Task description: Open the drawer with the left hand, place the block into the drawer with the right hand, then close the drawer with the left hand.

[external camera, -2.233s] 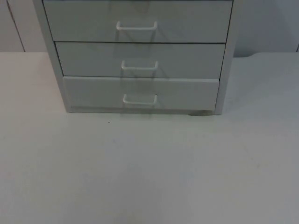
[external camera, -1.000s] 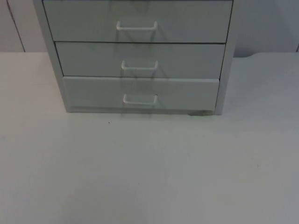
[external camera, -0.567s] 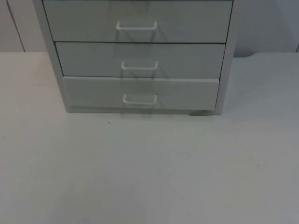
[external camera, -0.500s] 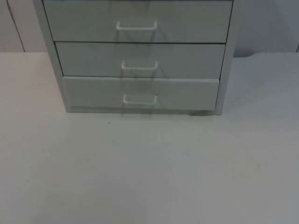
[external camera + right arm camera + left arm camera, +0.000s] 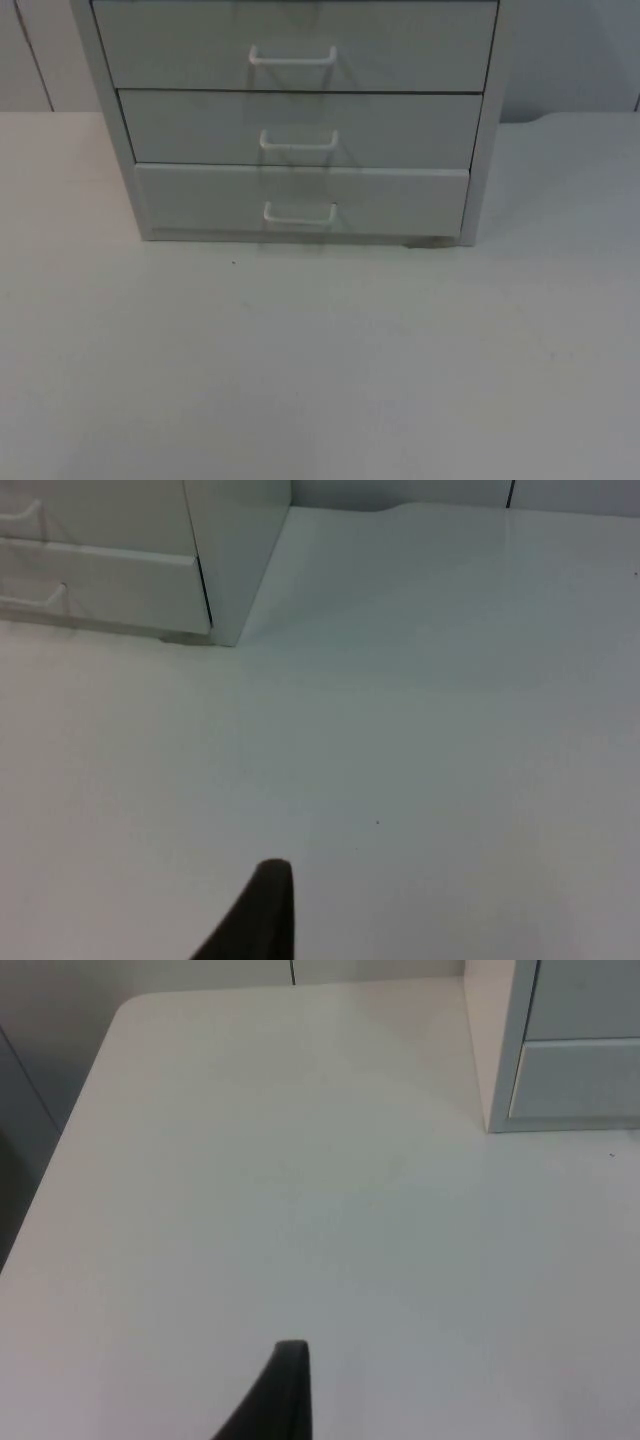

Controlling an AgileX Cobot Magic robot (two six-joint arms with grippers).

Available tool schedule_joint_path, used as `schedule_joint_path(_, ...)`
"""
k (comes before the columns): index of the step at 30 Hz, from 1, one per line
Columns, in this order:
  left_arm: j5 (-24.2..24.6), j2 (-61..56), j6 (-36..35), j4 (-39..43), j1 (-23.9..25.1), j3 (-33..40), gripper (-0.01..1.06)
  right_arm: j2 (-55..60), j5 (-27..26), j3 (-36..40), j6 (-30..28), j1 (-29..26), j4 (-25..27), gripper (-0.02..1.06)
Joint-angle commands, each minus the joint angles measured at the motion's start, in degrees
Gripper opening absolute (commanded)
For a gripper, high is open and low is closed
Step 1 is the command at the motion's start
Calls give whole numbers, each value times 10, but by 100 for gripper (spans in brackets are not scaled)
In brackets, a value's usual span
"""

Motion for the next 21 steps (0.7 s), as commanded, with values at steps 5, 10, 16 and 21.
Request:
schedule_joint_path(5,-2,-2,-5,1,-3,3,105,-2,-7,0,14,0,-14,105)
schedule_joint_path(10,-2,-2,-5,1,-3,3,105,-2,-8,1,50,0,-41,105)
schedule_joint_path(16,-2,-2,-5,1,-3,3,105,-2,-8,1,55,0,-42,105)
schedule_joint_path(21,-2,-2,-5,1,-3,3,105,-2,-8,1,55,0,-44,105)
